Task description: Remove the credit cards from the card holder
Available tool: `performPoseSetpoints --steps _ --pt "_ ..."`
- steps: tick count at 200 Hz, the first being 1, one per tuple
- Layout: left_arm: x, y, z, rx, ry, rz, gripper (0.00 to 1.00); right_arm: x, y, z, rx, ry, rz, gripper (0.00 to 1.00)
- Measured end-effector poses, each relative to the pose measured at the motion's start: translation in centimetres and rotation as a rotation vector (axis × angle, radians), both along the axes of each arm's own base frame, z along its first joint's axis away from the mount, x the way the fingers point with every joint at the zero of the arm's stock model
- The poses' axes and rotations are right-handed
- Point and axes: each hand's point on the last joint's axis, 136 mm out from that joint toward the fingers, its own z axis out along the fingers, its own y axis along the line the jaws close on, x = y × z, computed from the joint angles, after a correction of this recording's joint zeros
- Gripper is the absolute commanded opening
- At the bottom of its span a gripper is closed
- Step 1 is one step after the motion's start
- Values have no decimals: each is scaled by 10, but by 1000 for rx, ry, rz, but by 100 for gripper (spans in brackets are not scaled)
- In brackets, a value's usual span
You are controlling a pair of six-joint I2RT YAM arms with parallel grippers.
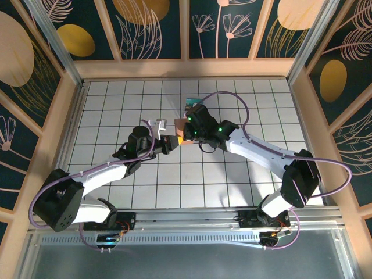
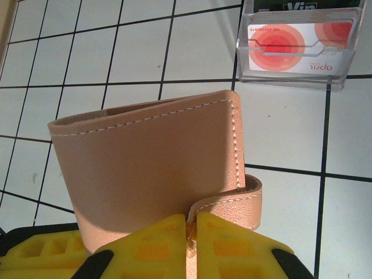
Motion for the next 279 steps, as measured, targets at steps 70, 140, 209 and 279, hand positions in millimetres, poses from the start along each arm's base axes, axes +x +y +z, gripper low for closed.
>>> performPoseSetpoints --steps 70,140,209,279 --pt "1 0 0 -5 6 6 0 1 -1 2 7 0 -1 3" --pt "2 -1 7 -26 -9 8 0 7 -17 11 56 -11 -24 2" --pt "2 -1 9 -31 -11 10 0 12 -37 13 74 -20 -62 18" --pt "-1 1 17 -40 -26 9 0 23 -61 25 127 -72 -98 63"
